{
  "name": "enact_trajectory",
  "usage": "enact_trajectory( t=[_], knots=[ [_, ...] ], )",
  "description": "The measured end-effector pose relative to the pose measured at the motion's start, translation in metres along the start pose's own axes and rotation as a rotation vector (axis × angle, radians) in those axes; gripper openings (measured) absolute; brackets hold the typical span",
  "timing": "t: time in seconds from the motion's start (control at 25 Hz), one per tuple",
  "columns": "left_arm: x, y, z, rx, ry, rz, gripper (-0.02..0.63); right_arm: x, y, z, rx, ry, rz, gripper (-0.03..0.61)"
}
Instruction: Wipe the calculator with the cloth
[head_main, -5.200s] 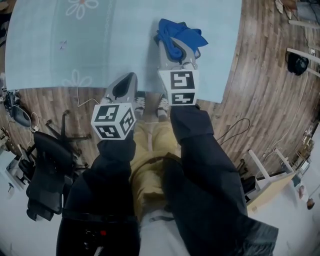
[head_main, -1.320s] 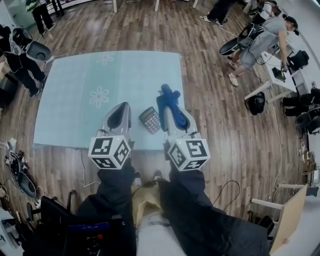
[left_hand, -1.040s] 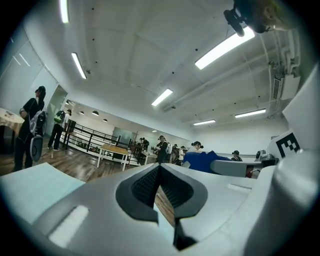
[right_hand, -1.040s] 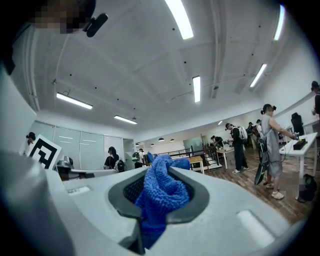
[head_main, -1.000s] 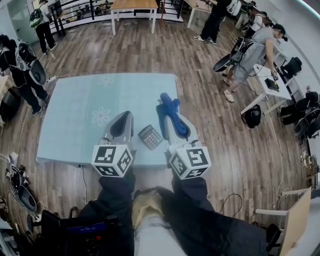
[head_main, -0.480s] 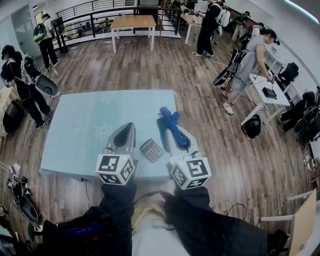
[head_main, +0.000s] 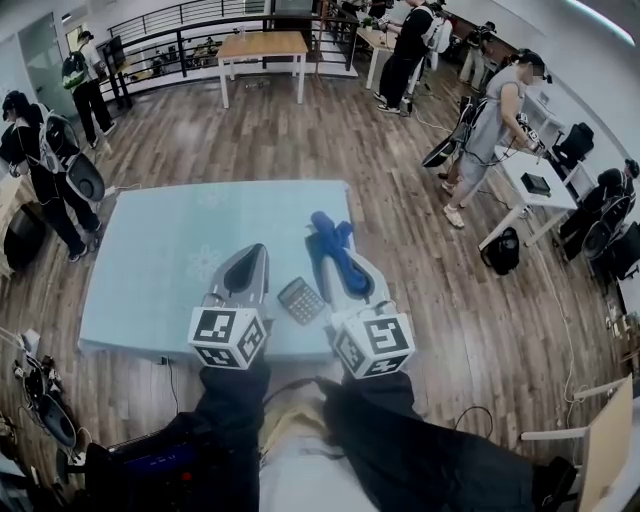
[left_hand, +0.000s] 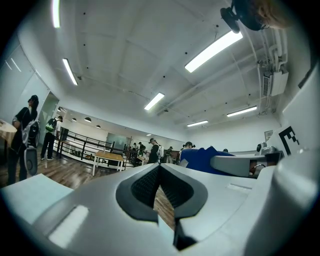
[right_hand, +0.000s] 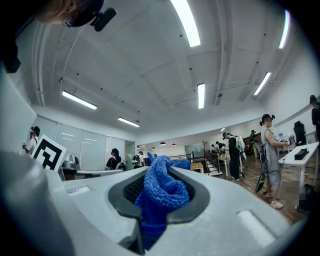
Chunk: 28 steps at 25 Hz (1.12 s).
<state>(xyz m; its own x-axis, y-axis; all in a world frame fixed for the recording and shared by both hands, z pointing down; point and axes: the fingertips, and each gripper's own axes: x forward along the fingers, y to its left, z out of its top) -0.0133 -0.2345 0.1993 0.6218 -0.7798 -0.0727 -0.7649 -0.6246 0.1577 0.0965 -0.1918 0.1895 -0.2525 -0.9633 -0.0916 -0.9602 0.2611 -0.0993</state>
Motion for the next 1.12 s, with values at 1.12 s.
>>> enact_trajectory(
  t=[1.12],
  knots=[
    [0.003, -0.003, -0.016, -0.018, 0.043, -0.003, 0.002, -0.003, -0.008, -0.009, -0.003, 0.023, -0.032, 0.063]
  ],
)
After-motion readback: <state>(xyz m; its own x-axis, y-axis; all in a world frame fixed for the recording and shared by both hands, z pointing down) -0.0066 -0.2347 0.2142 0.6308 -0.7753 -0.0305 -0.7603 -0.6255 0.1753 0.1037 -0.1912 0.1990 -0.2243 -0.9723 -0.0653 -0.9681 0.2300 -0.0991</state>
